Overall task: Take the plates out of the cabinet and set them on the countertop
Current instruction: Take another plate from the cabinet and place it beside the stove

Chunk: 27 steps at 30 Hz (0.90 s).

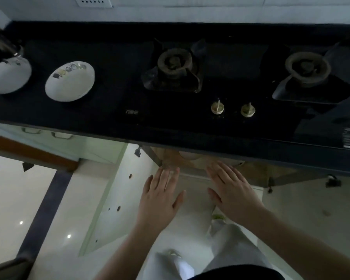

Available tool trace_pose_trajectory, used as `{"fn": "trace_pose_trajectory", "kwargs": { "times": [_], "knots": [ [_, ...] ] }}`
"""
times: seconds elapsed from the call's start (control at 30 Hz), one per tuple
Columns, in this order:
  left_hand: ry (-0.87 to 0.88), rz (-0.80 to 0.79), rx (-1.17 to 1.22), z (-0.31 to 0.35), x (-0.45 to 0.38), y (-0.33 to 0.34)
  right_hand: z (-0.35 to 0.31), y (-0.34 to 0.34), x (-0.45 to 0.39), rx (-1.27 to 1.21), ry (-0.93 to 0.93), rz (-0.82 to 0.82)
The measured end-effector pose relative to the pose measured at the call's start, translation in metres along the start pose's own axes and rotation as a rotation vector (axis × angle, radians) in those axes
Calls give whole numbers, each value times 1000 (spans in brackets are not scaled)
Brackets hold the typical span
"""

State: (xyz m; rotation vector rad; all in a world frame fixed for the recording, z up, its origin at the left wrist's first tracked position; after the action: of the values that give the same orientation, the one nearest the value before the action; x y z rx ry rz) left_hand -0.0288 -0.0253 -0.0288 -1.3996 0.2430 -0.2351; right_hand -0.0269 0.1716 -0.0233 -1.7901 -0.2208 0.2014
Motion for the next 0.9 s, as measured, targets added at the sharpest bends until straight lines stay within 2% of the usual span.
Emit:
{"fn": "trace_pose_trajectory", "kwargs": {
  "times": [0.13, 0.33, 0.47, 0.53, 0.6, 0.7, 0.9],
  "knots": [
    [-6, -31, 31, -16, -12, 81, 18, 83, -22, 51, -60, -72],
    [10, 18, -17, -59, -40, 180, 45, 201, -70, 157, -68, -124],
    [18, -38, -7, -76, -58, 266, 73, 277, -92, 135, -58, -154],
    [18, -59, 9, -82, -66, 315, 98, 322, -103, 97, -77, -120],
    [25, -55, 13, -85, -78, 351, 118, 357, -109, 67, -27, -195],
    [34, -24, -5, -92, -104, 413, 133, 403, -118, 151, -25, -136],
    [173, 109, -35, -118, -153, 500, 160, 480, -141, 285, -46, -56]
  ]
}}
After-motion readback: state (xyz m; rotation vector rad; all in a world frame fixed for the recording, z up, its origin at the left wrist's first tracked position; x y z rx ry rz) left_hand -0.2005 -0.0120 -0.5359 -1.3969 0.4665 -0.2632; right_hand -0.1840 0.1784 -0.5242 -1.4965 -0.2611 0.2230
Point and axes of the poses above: each hand's wrist, its own x-axis away from the middle knuckle, its own y-axis out of the palm, z = x × y, the point moved 5 cm from there along -x, towards the middle knuckle, and after that the axes turned 11 degrees about z, right-handed, at the moved point
